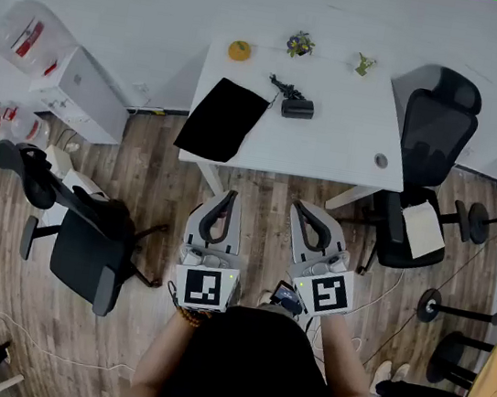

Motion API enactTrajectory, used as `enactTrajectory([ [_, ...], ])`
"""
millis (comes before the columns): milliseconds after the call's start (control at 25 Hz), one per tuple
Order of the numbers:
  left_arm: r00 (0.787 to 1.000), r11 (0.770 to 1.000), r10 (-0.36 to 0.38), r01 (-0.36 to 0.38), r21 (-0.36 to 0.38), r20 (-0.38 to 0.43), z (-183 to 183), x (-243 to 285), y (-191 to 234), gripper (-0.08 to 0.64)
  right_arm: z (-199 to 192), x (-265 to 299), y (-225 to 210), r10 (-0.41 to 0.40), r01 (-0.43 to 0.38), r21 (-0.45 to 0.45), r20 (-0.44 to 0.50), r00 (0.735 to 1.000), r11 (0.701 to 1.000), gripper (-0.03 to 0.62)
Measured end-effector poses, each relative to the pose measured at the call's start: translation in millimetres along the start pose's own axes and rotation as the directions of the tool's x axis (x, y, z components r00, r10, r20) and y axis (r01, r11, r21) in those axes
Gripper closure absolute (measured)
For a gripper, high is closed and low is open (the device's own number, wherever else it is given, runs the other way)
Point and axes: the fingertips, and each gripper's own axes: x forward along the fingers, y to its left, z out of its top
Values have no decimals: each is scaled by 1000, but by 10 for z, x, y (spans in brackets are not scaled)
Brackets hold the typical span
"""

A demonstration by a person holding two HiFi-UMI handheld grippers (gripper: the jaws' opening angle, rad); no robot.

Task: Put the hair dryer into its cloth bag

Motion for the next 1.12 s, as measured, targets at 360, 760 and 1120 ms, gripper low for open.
enactTrajectory([
  [360, 1000, 1000, -27, 27, -16, -11, -146, 354, 433, 534, -149, 455, -57, -41, 43, 29, -74, 996, 999, 563],
  [760, 992, 993, -118, 117, -21, -43, -277, 791, 658, 534, -250, 824, -275, -106, 105, -13, -139, 985, 994, 561],
  [1120, 987, 994, -106, 109, 11, -124, -467, 1232, 614, 534, -535, 1033, -850, -94, 105, 66, -154, 984, 992, 561],
])
